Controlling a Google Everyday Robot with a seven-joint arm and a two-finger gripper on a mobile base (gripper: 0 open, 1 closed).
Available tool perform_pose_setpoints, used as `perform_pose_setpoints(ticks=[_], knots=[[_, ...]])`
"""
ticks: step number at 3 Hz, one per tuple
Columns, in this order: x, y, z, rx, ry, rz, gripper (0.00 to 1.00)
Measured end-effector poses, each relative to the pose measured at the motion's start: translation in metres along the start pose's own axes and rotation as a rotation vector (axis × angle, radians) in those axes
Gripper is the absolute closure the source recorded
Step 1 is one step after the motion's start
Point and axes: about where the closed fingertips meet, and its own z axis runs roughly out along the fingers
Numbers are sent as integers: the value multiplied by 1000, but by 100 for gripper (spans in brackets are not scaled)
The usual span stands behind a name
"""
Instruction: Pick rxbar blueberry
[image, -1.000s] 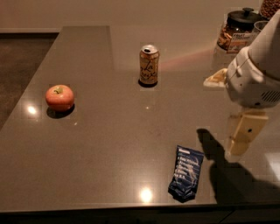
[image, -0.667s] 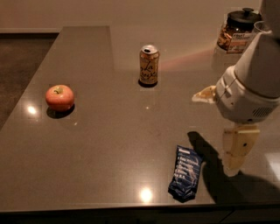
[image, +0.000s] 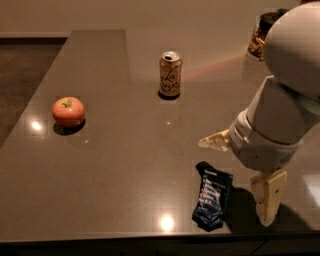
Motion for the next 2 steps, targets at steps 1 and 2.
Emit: perform_pose_setpoints(ticks=[1, 2], knots=[[-19, 7, 16, -16, -27, -122, 0], [-35, 11, 30, -38, -55, -212, 0]])
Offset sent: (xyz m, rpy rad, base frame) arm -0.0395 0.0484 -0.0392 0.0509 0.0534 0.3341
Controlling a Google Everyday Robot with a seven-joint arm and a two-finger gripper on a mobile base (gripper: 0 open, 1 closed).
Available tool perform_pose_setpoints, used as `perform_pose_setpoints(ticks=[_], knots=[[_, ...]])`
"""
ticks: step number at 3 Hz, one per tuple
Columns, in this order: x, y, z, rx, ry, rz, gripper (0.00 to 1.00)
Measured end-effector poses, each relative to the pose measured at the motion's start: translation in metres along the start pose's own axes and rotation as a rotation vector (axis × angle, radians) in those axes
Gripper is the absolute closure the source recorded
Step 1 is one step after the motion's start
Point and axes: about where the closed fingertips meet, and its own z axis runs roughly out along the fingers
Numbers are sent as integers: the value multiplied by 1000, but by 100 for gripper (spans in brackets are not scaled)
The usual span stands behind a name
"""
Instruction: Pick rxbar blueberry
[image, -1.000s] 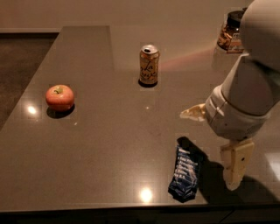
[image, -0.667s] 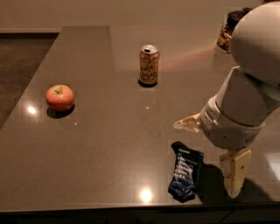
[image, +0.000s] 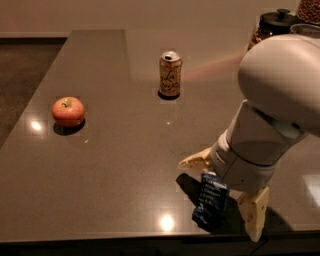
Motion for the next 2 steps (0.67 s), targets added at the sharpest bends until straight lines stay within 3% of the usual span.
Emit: perform_pose_setpoints(ticks=[2], knots=[[-7, -3, 9, -43, -8, -61, 41]])
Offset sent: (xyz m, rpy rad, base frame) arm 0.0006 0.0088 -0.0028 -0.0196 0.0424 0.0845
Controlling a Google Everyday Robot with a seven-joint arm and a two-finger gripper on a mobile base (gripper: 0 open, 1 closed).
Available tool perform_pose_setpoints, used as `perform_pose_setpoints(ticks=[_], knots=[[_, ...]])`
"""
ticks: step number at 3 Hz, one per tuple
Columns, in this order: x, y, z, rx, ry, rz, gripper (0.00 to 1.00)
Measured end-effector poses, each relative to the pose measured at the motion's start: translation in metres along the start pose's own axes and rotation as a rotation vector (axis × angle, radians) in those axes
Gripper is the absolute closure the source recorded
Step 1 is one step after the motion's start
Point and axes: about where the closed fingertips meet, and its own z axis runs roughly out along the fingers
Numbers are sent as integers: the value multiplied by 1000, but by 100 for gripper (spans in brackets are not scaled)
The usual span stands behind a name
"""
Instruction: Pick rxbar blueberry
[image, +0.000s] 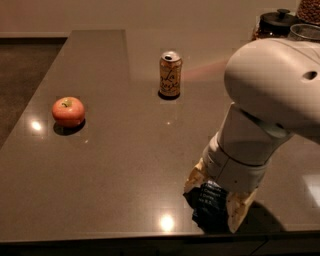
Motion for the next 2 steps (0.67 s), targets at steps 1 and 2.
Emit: perform_pose_setpoints(ticks=[1, 2], knots=[[3, -1, -5, -2, 0, 3, 65], [3, -1, -7, -2, 0, 3, 96]])
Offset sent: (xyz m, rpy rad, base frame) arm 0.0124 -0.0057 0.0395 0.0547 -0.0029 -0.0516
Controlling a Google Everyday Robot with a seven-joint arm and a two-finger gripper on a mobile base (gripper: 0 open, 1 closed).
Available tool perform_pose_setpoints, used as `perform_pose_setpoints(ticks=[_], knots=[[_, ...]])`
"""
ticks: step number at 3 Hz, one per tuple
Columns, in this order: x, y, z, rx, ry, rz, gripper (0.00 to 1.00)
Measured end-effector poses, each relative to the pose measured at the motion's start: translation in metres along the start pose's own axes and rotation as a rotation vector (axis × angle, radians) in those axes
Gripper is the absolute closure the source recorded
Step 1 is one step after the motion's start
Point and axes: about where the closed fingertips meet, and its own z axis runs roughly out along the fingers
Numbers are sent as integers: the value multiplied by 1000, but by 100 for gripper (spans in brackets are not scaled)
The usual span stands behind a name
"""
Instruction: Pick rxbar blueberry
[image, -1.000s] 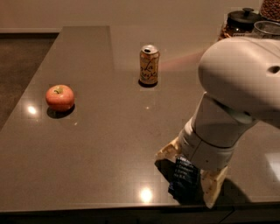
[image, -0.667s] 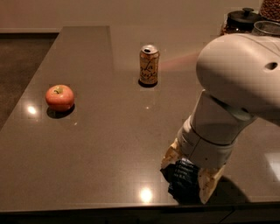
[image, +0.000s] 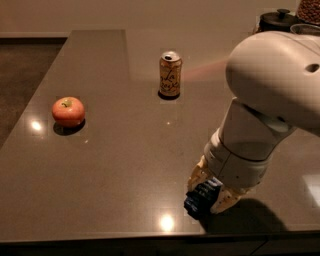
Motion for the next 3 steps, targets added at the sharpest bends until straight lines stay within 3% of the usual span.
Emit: perform_pose_setpoints(ticks=[1, 2, 3], knots=[[0, 0, 0, 0, 0, 0, 100], [-6, -10, -23, 30, -12, 31, 100], [-19, -30, -66, 87, -30, 67, 100]])
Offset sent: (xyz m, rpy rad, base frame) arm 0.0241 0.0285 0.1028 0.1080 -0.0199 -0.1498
